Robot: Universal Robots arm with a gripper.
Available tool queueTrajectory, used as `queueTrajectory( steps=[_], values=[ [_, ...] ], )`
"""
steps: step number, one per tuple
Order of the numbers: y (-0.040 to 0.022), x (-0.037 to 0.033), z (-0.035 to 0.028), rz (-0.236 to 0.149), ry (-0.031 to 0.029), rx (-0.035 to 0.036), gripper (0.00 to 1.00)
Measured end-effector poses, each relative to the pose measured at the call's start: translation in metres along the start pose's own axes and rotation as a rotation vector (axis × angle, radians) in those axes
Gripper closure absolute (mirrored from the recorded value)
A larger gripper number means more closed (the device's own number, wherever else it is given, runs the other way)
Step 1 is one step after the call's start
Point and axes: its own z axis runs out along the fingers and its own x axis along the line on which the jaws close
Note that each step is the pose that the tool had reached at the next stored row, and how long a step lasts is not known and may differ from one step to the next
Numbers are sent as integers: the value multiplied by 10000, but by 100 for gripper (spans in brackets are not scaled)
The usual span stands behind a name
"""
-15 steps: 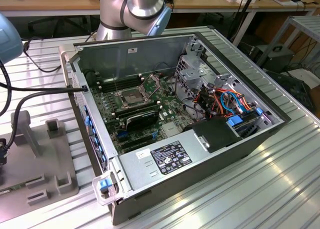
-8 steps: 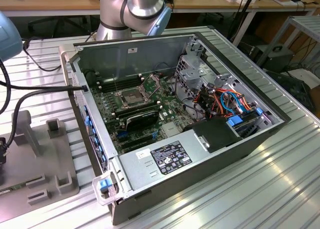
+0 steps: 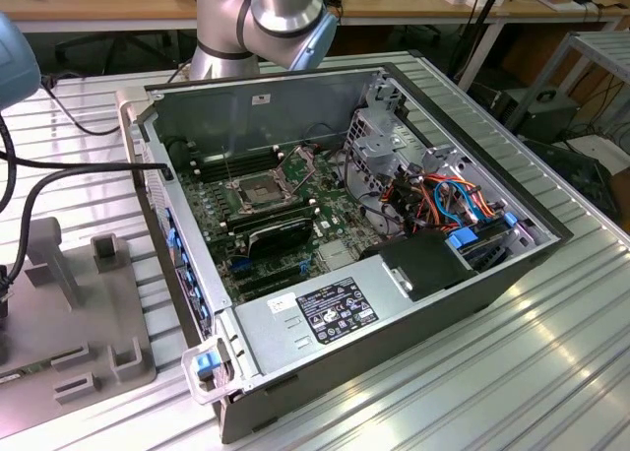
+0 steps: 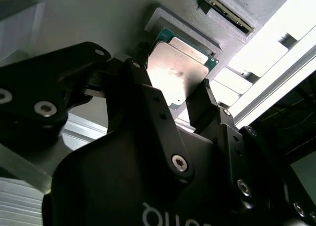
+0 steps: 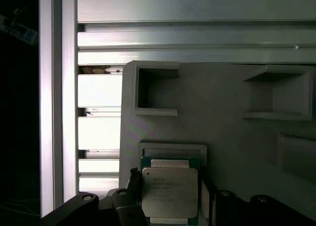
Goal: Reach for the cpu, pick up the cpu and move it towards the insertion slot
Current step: 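Pick up the cpu and move it towards the insertion slot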
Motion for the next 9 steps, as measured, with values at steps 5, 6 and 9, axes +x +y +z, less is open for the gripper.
queueTrajectory(
  steps=[5, 6, 9],
  values=[
    [0, 0, -3, 0, 2, -1, 45],
    [0, 0, -8, 0, 4, 0, 45],
    [0, 1, -39, 0, 3, -4, 45]
  ],
)
